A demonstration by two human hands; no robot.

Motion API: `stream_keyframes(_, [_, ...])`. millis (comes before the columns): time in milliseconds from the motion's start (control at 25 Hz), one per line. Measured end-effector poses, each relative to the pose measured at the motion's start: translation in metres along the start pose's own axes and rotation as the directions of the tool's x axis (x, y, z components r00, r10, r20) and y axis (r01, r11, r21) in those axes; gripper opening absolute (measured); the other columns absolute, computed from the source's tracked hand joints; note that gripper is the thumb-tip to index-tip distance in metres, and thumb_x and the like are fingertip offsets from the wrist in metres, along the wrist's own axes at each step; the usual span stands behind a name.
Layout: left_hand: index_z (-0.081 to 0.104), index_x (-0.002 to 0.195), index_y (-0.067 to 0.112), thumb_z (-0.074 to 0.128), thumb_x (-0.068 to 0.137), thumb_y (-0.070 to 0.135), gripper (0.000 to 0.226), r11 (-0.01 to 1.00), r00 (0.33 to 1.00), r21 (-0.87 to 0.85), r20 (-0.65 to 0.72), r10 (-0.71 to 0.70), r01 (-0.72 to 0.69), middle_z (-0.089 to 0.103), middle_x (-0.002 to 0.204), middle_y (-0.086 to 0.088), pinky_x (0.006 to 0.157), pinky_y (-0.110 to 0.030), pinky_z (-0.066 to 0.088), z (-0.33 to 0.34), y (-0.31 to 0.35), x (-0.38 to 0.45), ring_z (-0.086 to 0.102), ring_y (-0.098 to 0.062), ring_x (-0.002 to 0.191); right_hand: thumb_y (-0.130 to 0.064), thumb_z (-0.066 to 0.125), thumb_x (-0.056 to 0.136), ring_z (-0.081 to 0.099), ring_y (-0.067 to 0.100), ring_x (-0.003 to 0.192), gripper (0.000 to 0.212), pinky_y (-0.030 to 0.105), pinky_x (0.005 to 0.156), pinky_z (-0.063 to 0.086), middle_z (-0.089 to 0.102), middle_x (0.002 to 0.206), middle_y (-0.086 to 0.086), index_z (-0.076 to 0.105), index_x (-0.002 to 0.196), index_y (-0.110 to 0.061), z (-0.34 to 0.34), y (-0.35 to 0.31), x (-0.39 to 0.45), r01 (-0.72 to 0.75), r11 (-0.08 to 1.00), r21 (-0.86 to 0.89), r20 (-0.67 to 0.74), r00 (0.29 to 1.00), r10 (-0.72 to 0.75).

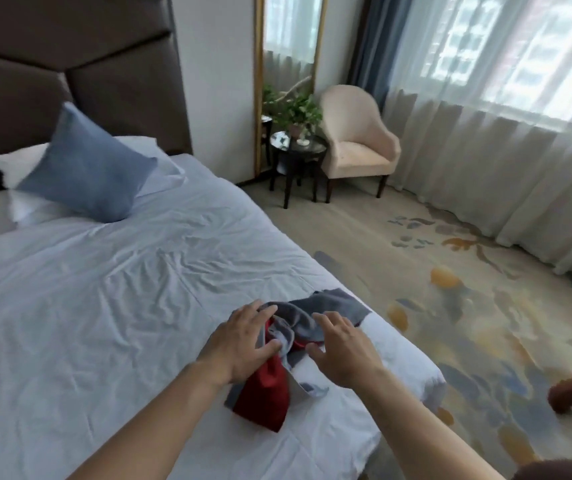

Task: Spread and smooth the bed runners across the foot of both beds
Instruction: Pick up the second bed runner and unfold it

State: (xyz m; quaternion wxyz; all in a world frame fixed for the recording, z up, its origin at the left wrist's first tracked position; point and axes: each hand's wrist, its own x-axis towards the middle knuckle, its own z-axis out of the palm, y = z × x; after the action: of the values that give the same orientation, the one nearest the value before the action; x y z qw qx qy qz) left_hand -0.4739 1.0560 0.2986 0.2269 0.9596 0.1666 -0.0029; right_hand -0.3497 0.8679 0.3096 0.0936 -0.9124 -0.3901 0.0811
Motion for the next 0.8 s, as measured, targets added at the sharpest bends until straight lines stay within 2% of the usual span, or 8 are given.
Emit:
stream_keyframes(160, [0.017, 0.155, 0.039, 0.042, 0.092, 0.065, 0.072, 0.973, 0.973, -0.038, -0.04, -0.229, 0.227, 0.01, 0.165, 0.008, 0.116, -0.04, 0.028, 0.008, -0.032, 0.02, 0.011, -0.013, 0.15, -0.047, 0.048, 0.095, 0.041, 0.021, 0.136, 0.061, 0.039, 0.106, 0.04, 0.041, 0.15, -0.002, 0.031, 0.15, -0.026, 0.023, 0.001, 0.077, 0.213, 0.977, -0.001, 0.114, 0.971, -0.212])
stream_keyframes(360, [0.017, 0.155, 0.039, 0.042, 0.093, 0.063, 0.071, 0.885, 0.887, -0.128, -0.062, -0.458, 0.448, 0.009, 0.165, 0.008, 0.117, -0.041, 0.026, 0.036, -0.048, 0.024, 0.009, -0.012, 0.15, -0.046, 0.047, 0.094, 0.04, 0.021, 0.137, 0.057, 0.041, 0.109, 0.038, 0.04, 0.152, -0.002, 0.035, 0.148, -0.027, 0.059, -0.009, 0.139, 0.441, 0.897, 0.02, 0.251, 0.867, -0.431])
stream_keyframes(600, [0.017, 0.156, 0.034, 0.043, 0.095, 0.061, 0.072, 0.816, 0.828, -0.174, -0.005, -0.56, 0.551, 0.009, 0.165, 0.005, 0.117, -0.041, 0.027, 0.094, -0.07, 0.039, 0.009, -0.013, 0.15, -0.044, 0.048, 0.092, 0.041, 0.021, 0.135, 0.062, 0.041, 0.107, 0.037, 0.041, 0.148, -0.002, 0.033, 0.149, -0.025, 0.12, -0.016, 0.165, 0.559, 0.827, 0.069, 0.372, 0.754, -0.541])
stream_keyframes(800, [0.016, 0.155, 0.038, 0.042, 0.093, 0.066, 0.073, 0.807, 0.829, -0.193, 0.075, -0.555, 0.558, 0.013, 0.164, 0.003, 0.116, -0.044, 0.031, 0.166, -0.107, 0.062, 0.012, -0.016, 0.15, -0.047, 0.048, 0.092, 0.045, 0.022, 0.13, 0.055, 0.04, 0.105, 0.038, 0.049, 0.137, 0.0, 0.039, 0.142, -0.024, 0.195, -0.011, 0.183, 0.576, 0.815, 0.064, 0.432, 0.72, -0.543])
